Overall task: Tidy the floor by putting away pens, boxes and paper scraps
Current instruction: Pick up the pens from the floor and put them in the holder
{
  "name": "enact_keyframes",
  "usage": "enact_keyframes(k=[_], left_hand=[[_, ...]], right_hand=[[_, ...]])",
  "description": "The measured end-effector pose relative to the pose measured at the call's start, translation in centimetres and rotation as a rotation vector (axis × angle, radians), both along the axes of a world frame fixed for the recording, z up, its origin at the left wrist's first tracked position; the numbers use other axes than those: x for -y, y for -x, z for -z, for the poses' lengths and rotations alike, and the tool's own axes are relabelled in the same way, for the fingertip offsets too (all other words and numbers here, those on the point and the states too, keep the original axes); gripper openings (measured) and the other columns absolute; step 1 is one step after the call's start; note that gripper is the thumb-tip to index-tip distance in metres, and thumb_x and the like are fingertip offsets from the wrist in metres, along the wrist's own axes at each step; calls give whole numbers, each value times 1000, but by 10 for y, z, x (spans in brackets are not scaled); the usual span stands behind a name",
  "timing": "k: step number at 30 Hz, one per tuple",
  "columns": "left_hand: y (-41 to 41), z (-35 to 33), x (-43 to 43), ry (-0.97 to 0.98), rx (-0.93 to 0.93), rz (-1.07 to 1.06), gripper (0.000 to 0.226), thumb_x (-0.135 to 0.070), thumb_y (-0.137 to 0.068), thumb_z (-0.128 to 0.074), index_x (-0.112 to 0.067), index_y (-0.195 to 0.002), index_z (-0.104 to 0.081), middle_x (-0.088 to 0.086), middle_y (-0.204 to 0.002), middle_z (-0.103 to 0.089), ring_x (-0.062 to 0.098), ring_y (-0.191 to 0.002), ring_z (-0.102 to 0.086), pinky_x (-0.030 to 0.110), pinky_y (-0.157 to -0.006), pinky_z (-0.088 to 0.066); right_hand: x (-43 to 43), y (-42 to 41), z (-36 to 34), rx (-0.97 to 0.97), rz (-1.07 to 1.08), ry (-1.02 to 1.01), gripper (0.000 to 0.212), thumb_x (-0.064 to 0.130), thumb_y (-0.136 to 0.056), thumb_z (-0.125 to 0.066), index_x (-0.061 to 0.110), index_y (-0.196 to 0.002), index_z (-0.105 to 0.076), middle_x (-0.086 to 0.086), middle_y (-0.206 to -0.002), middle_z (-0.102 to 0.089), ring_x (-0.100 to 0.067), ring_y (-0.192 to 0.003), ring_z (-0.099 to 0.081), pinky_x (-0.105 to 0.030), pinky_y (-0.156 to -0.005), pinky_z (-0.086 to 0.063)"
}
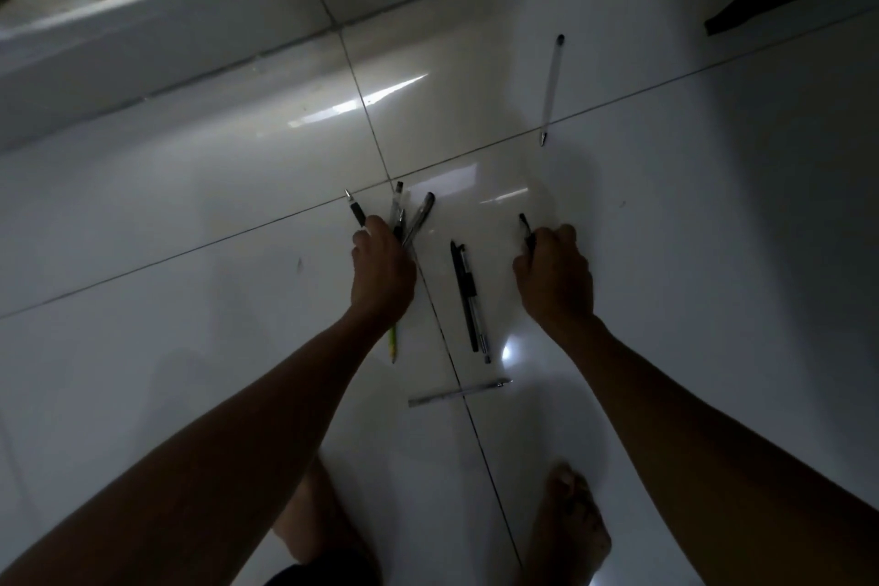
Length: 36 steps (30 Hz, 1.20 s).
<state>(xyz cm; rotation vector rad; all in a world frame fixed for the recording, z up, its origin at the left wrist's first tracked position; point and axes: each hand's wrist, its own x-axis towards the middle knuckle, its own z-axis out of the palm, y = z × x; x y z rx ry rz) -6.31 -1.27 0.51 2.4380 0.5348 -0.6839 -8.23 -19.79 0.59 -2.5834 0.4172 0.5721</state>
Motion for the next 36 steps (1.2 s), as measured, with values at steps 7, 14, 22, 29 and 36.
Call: enact_keyframes(k=[7,14,22,29,36], left_hand=[[2,0,3,44,-17,-31,47,6,-87,-45,4,-129,-25,25,-116,-40,39,-105,-41,48,-87,-40],[20,-6,-7,149,12,-2,67,6,-82,-46,-13,-138,-16,8,-79,-52,27,-65,-51,33,-56,-40],[56,-12,-5,65,3,172,21,-5,-82,-52,-10,-98,-39,9,-85,-51,33,-75,-53,31,-55,-29],[94,-8,1,-11,-166,515,44,-48,-91,-53,-21,-124,-41,9,-98,-67,27,-80,-61,30,-62,-43],[125,-4,11,6,-213,752,55,-45,-91,-53,-20,-136,-33,10,-115,-61,30,-101,-61,33,-79,-48]], right_hand=[[-28,3,5,-48,-35,-196,32,30,-98,-48,3,-115,-50,-17,-110,-52,-25,-81,-53,-29,-65,-39],[-43,6,3,-168,-33,-252,66,50,-73,-76,8,-117,-50,-9,-114,-55,-26,-102,-54,-34,-77,-46],[-37,5,1,-171,-32,-220,43,30,-76,-75,8,-109,-60,-13,-109,-64,-32,-96,-63,-41,-77,-56],[-18,8,0,-66,-34,-107,25,25,-92,-56,5,-106,-59,-17,-108,-63,-36,-98,-61,-42,-80,-52],[8,-28,-11,107,212,13,31,35,-98,-47,10,-110,-60,-14,-106,-67,-34,-99,-62,-32,-71,-40]])
